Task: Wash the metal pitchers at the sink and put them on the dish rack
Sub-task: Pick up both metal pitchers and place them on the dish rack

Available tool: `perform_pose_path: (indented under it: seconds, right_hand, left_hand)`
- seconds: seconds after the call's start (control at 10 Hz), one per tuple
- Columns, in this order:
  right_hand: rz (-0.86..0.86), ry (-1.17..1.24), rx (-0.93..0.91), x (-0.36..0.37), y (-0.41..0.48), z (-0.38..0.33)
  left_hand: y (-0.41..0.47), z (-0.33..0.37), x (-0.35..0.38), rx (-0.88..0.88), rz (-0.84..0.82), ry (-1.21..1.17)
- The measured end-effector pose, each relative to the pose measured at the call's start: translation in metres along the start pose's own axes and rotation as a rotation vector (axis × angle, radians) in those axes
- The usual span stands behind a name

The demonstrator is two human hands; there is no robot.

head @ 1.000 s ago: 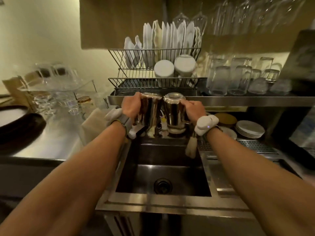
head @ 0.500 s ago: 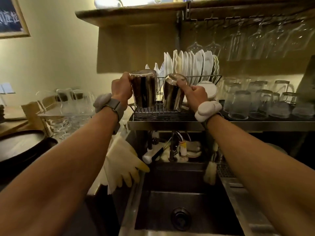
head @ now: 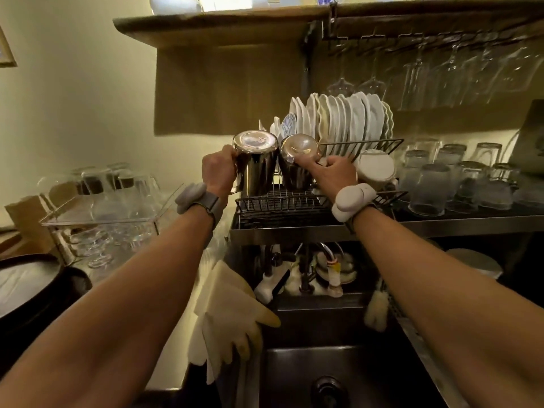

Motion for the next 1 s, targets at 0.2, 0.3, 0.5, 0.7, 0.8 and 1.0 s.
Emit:
perform_pose_path:
  seconds: [0.2, 0.3, 0.5, 0.7, 0.8, 1.0]
  right_hand:
    - [0.012, -0.011, 0.007, 0.004, -0.001, 0.009]
    - [0.003, -0.031, 0.003, 0.005, 0.002, 0.015]
    - [-0.08, -0.092, -0.018, 0.017, 0.004, 0.017]
    - [-0.154, -0.141, -0.029, 0.029, 0.002, 0.009]
    - [-0.166, -0.194, -0.042, 0.031, 0.003, 0.008]
    - [-0.2, -0.153, -0.145, 0.037, 0.003, 0.003]
  left_hand:
    - [0.009, -0.014, 0.001, -0.008, 0.039, -0.114]
    - [0.008, -0.01, 0.0, -0.007, 0.056, -0.106]
    - [0.006, -0.007, -0.012, 0.019, 0.116, -0.056]
    - [0.011, -0.012, -0.022, 0.032, 0.126, -0.052]
    - [0.013, -0.016, -0.024, 0.016, 0.126, -0.07]
    - [0.011, -0.03, -0.023, -0.037, 0.079, -0.105]
Point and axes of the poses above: each hand's wrist, its own y-axis towards the middle knuckle, its own x-axis out of the palm, z = x × y, the point moved 9 cm from there along y, towards the middle knuckle, and after that the axes turned 6 degrees about -x, right-handed, at the moved point
